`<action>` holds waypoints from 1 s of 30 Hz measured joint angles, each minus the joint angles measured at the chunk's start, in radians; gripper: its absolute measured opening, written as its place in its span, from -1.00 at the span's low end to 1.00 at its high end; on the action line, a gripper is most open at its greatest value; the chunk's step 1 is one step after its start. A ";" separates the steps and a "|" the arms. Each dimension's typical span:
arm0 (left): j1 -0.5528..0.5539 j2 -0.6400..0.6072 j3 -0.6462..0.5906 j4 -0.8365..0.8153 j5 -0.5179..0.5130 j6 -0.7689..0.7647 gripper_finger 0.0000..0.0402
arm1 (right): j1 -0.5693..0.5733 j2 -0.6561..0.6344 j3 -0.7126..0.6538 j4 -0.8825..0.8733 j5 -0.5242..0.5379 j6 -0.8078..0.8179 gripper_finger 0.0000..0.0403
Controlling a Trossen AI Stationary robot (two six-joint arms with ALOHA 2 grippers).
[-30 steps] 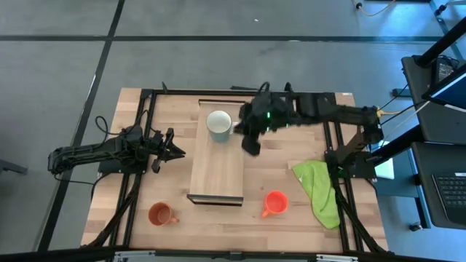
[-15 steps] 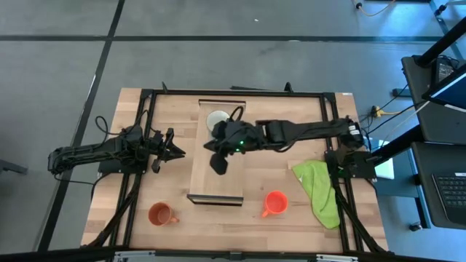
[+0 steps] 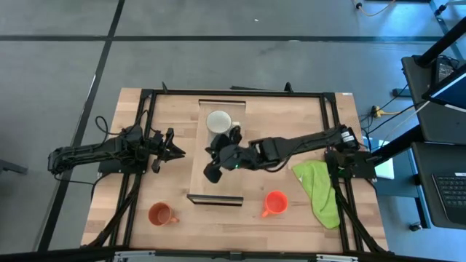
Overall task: Stack small to large cups/mugs on shelf
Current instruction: Put the blue mug on the shelf
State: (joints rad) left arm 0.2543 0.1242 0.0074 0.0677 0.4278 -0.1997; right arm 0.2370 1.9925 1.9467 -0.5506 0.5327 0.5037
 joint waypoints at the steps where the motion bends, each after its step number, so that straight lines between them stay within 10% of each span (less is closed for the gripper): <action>1: 0.000 0.000 0.000 0.000 0.000 0.000 -0.75 | 0.003 0.009 -0.001 0.005 -0.002 0.030 -0.98; 13: 0.000 0.000 0.000 0.000 0.000 0.000 -0.75 | 0.021 0.200 0.001 0.385 0.347 0.255 -0.99; 30: 0.000 0.000 0.000 0.000 0.000 0.000 -0.75 | 0.064 0.235 0.001 0.336 0.550 0.407 -0.96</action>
State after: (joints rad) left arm 0.2543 0.1242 0.0076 0.0677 0.4278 -0.1996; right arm 0.3014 2.2272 1.9472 -0.2146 1.0823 0.9103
